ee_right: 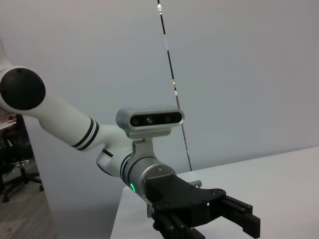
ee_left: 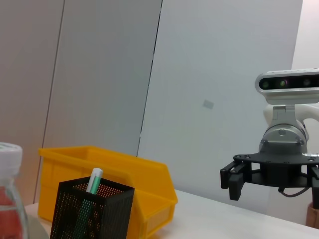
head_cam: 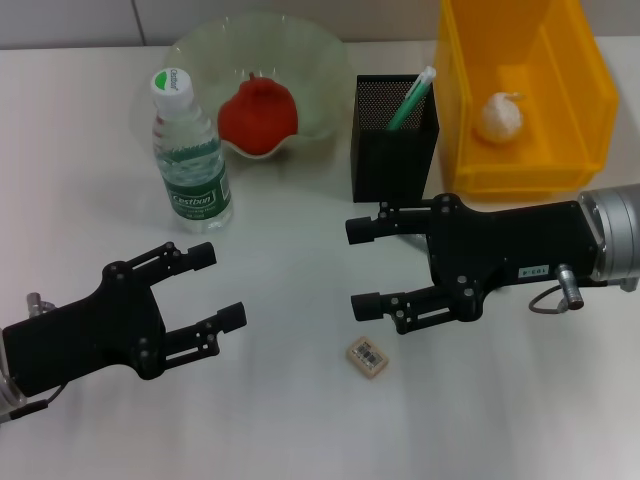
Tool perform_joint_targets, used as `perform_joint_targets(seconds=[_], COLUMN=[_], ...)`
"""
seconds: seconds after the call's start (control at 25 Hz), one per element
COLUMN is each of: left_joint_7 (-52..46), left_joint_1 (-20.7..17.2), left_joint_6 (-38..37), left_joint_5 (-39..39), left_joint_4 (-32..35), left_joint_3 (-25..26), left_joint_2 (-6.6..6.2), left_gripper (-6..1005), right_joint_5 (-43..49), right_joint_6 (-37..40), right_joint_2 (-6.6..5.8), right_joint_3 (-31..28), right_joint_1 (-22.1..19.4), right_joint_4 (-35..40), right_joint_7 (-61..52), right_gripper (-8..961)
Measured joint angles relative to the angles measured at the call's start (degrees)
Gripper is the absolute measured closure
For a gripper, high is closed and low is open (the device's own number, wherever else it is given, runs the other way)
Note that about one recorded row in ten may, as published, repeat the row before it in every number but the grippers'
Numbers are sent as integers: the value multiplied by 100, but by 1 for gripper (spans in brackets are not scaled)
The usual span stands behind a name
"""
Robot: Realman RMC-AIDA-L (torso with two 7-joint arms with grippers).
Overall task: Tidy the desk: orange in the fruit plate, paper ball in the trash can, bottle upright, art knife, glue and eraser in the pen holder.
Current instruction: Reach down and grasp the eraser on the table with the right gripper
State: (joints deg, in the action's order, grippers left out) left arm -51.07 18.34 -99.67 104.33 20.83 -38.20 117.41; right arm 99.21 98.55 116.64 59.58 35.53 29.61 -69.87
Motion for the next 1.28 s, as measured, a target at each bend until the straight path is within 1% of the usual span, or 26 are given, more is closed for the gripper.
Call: perform_joint_targets(seconds=[0.2,0.28,0.32,0.36,0.4,0.52,0.72,0.76,0.84,1.0,1.28], left_joint_7=[0,0,3,3,3,4,3,3,2,2,0], left_joint_1=[2,3,3,3,3,-2,-4,-5,-6,-7,0], left_joint_6=[-10,-10,-4,2,2,28,27,25,23,10,18], left_joint_5=[-1,-1,-1,3,3,75,138,138,140,140,140], left_joint_4=[0,9,11,12,12,34,51,50,37,31,42], left_joint_3=[-18,-67,-81,-82,-82,-87,-83,-82,-81,-68,-63], left_joint_2=[-3,-7,-11,-11,-11,-17,-38,-52,-65,-70,-58], left_gripper=[217,218,218,218,218,219,220,220,221,221,223], right_joint_5=[199,526,837,837,1038,1652,2509,2728,2809,3106,3388], right_joint_6=[10,21,36,36,57,158,377,384,381,313,-217], right_joint_2=[-21,-8,29,29,52,93,124,153,164,220,265], right_joint_3=[6,9,10,10,10,10,65,174,237,636,1653], right_joint_1=[55,68,92,92,122,344,847,965,1014,1234,1499], right_joint_4=[125,473,780,780,958,1314,1608,1748,1807,1967,2076], right_joint_7=[-166,-495,-774,-774,-932,-1395,-1918,-2061,-2120,-2332,-2662], right_gripper=[144,144,144,144,144,144,144,144,144,144,145])
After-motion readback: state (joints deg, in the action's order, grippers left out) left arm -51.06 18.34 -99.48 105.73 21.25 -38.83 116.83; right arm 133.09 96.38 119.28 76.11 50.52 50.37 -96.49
